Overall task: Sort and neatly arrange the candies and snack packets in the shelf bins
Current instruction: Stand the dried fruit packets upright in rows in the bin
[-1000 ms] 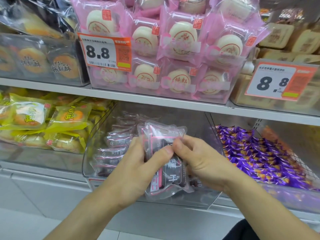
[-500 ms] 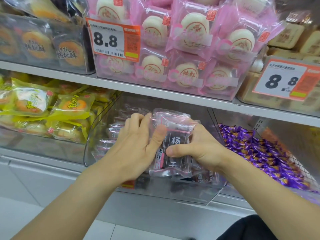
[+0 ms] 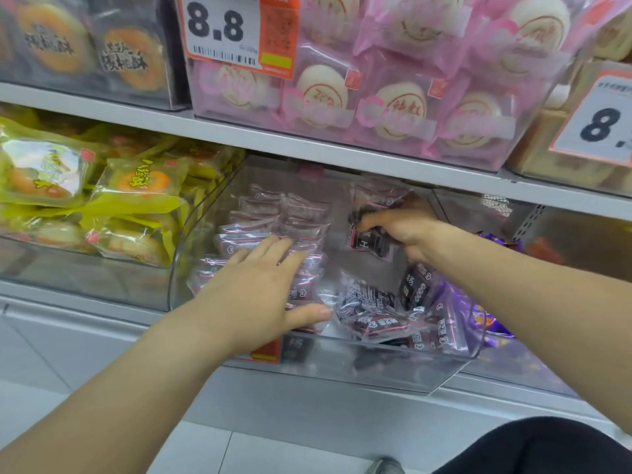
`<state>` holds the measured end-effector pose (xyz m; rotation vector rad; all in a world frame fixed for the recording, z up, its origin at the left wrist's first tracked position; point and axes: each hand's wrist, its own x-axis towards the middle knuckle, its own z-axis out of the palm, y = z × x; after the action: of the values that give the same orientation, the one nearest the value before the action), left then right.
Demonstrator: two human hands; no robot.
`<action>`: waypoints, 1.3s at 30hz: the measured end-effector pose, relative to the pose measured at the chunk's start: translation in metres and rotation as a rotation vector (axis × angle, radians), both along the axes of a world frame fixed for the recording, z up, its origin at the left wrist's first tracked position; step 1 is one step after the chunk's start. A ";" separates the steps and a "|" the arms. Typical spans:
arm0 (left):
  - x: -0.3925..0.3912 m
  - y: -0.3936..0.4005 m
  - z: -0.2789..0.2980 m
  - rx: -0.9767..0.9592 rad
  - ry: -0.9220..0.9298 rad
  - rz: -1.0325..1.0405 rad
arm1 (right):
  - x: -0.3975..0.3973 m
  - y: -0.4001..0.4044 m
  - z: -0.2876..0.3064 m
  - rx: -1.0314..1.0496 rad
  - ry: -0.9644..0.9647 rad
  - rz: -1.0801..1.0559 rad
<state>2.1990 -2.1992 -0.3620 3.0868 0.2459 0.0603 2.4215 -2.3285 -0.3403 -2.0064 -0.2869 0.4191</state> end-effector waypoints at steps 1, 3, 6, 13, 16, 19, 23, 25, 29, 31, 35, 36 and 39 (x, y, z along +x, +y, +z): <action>-0.002 0.002 0.002 -0.014 0.004 -0.011 | 0.006 0.004 -0.001 -0.002 -0.025 -0.031; -0.004 0.006 0.005 -0.030 0.009 -0.027 | 0.011 0.010 -0.004 0.016 -0.005 -0.011; -0.005 0.010 0.007 -0.021 0.048 -0.039 | 0.020 0.017 -0.024 0.044 0.091 0.138; -0.008 0.014 0.007 0.024 0.104 -0.018 | 0.004 0.030 -0.040 -0.366 -0.068 0.010; -0.010 0.009 0.009 0.040 0.089 0.003 | 0.004 0.028 -0.035 -0.453 -0.084 -0.078; -0.012 0.008 0.008 0.054 0.042 -0.009 | 0.000 0.025 -0.030 -0.269 0.006 -0.074; -0.013 0.009 0.006 0.001 0.003 -0.014 | -0.001 0.034 -0.038 -0.310 -0.089 -0.126; -0.012 0.009 0.005 0.007 -0.002 -0.014 | -0.005 0.038 -0.038 -0.378 -0.112 -0.124; -0.013 0.010 0.005 -0.001 0.001 -0.006 | -0.003 0.030 -0.029 -0.456 -0.286 -0.064; -0.013 0.009 0.006 -0.013 -0.003 -0.008 | 0.000 0.025 -0.025 -0.530 -0.462 0.026; -0.014 0.009 0.005 -0.028 -0.014 0.002 | 0.012 0.020 -0.021 -0.587 -0.685 0.199; -0.014 0.009 0.004 -0.028 -0.020 0.002 | 0.014 0.019 -0.016 -0.614 -0.723 0.255; -0.014 0.009 0.004 -0.014 -0.021 0.000 | 0.021 0.014 0.001 -0.701 -0.809 0.393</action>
<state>2.1853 -2.1901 -0.3582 3.0705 0.2449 0.0906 2.4423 -2.3149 -0.3395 -2.7464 -1.1797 -0.1146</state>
